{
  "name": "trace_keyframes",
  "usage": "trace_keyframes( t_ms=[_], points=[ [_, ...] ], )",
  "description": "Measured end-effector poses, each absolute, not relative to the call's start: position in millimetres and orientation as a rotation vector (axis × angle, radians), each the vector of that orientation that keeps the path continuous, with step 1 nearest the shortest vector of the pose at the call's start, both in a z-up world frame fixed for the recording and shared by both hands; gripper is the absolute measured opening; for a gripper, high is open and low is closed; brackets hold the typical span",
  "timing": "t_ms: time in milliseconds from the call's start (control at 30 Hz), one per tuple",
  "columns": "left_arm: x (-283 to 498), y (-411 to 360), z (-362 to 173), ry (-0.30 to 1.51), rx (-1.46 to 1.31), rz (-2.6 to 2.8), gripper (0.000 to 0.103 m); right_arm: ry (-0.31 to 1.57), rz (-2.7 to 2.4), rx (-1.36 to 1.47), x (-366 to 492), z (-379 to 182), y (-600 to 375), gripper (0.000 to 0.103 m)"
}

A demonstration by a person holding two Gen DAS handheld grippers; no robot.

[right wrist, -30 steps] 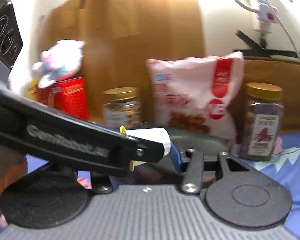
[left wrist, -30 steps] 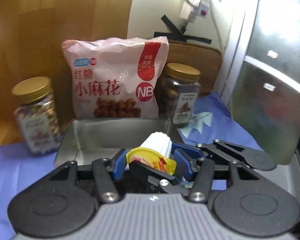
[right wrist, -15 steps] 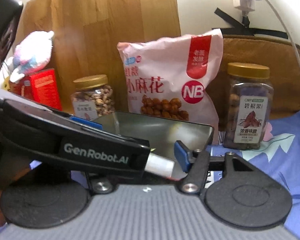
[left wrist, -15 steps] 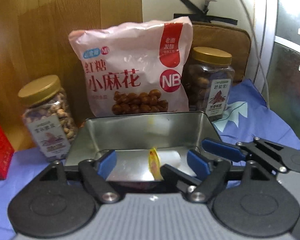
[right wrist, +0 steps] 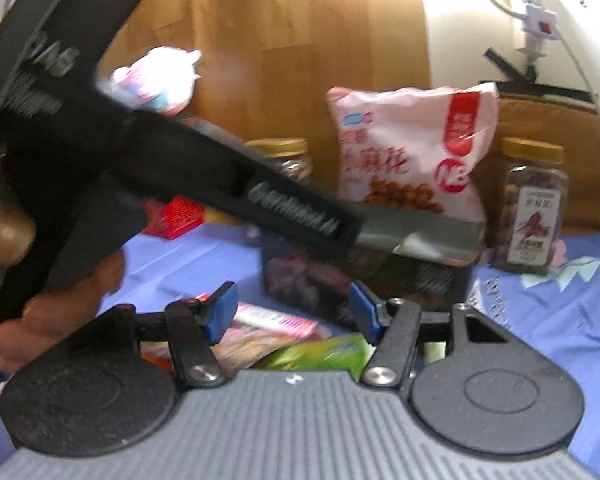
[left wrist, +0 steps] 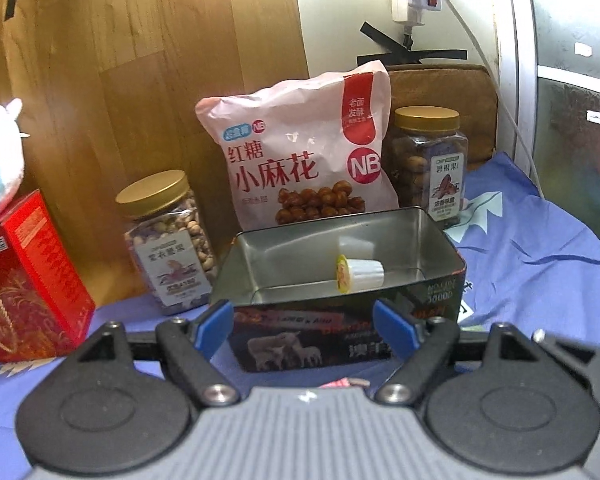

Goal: Organize snacks
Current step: 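Move the left gripper back to the snack pile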

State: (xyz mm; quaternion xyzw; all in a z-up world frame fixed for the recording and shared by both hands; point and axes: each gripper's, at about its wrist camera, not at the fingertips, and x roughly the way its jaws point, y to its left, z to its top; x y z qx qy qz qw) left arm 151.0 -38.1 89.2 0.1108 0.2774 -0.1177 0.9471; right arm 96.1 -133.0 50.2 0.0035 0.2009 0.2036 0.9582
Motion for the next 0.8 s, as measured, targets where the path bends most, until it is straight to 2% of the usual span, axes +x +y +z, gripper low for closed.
trace_keyframes(
  t_ms=[100, 133, 467, 600, 700, 767, 800],
  points=[
    [146, -33, 91, 0.559, 0.222, -0.23, 0.08, 0.422, 0.446, 0.001, 88, 49, -123, 0.069],
    [145, -30, 91, 0.557, 0.219, -0.227, 0.08, 0.429, 0.46, -0.009, 87, 48, -119, 0.075],
    [133, -4, 93, 0.549, 0.203, -0.186, 0.08, 0.506, 0.492, -0.076, 98, 31, -86, 0.078],
    [131, 7, 91, 0.554, 0.194, -0.168, 0.08, 0.51, 0.483, -0.099, 99, 27, -78, 0.075],
    [131, 16, 88, 0.56, 0.188, -0.159, 0.08, 0.505, 0.488, -0.121, 95, 28, -75, 0.05],
    [131, 23, 85, 0.57, 0.179, -0.154, 0.08, 0.505, 0.491, -0.144, 89, 29, -72, 0.016],
    [130, 28, 83, 0.573, 0.173, -0.151, 0.08, 0.513, 0.497, -0.159, 86, 29, -71, 0.008]
  ],
)
